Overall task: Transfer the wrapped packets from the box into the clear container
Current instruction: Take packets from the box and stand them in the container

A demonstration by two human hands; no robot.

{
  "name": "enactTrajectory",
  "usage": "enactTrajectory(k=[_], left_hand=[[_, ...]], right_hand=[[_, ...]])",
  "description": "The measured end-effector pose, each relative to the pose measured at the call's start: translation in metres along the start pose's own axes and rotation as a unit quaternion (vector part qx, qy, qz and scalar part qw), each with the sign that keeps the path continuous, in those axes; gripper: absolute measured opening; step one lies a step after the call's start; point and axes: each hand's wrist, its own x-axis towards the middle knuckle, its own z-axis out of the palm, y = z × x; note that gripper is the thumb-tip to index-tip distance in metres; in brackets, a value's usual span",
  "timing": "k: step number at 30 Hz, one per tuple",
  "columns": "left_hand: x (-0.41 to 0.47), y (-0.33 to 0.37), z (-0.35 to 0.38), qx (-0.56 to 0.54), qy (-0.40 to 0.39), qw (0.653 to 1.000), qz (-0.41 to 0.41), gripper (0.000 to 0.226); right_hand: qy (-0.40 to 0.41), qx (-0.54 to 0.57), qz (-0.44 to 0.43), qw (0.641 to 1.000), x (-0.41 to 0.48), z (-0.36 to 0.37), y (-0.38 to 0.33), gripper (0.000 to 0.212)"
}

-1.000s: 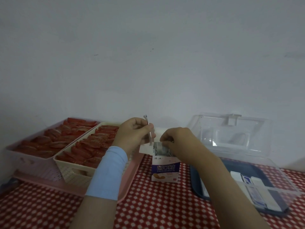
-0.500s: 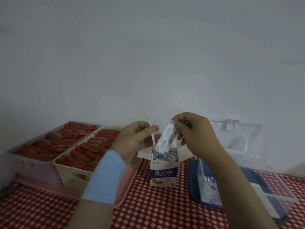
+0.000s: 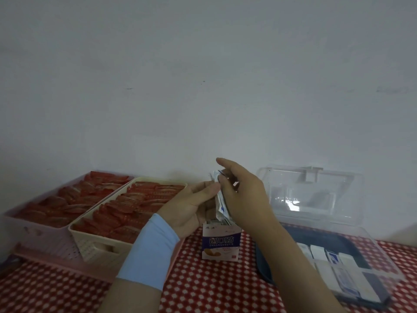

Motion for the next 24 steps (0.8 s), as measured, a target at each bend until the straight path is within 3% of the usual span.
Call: enactTrajectory(k=[2,6,10,13,17,20,24], left_hand=[[0.0,0.001,-0.002,-0.014,0.011,1.0,0.004,0.083],[0.002,0.004,-0.011,-0.045,0.019,0.999,0.022,0.044],[-0.003,0.006,-0.015,-0.081,-0.008,0.997,0.003,0.034],[-0.004,0.003,-0.018,-0.07,-0.032,0.997,-0.004,0.024],[-0.003,0.003,-0.019,-0.074,-0.051,0.996,0.005,0.032],[-0.004,0.001,-0.018,-0.054,-0.061,0.997,0.002,0.027],[-0.003,0.001,-0.02,-0.025,-0.071,0.997,-0.006,0.042]], right_hand=[[-0.012,0.003,0.007,1.0,-0.001,-0.001,-0.002,0.044],[-0.065,0.056,0.011,0.996,-0.002,-0.014,-0.01,0.029],[-0.213,-0.013,-0.029,0.977,-0.005,-0.019,-0.014,0.052],[-0.203,-0.008,-0.056,0.977,-0.007,-0.012,-0.014,0.051],[-0.161,0.001,-0.083,0.983,-0.006,-0.007,-0.011,0.046],[-0.179,0.007,-0.065,0.982,-0.006,-0.007,-0.011,0.049],[-0.19,0.019,-0.033,0.981,-0.007,-0.007,-0.007,0.058]])
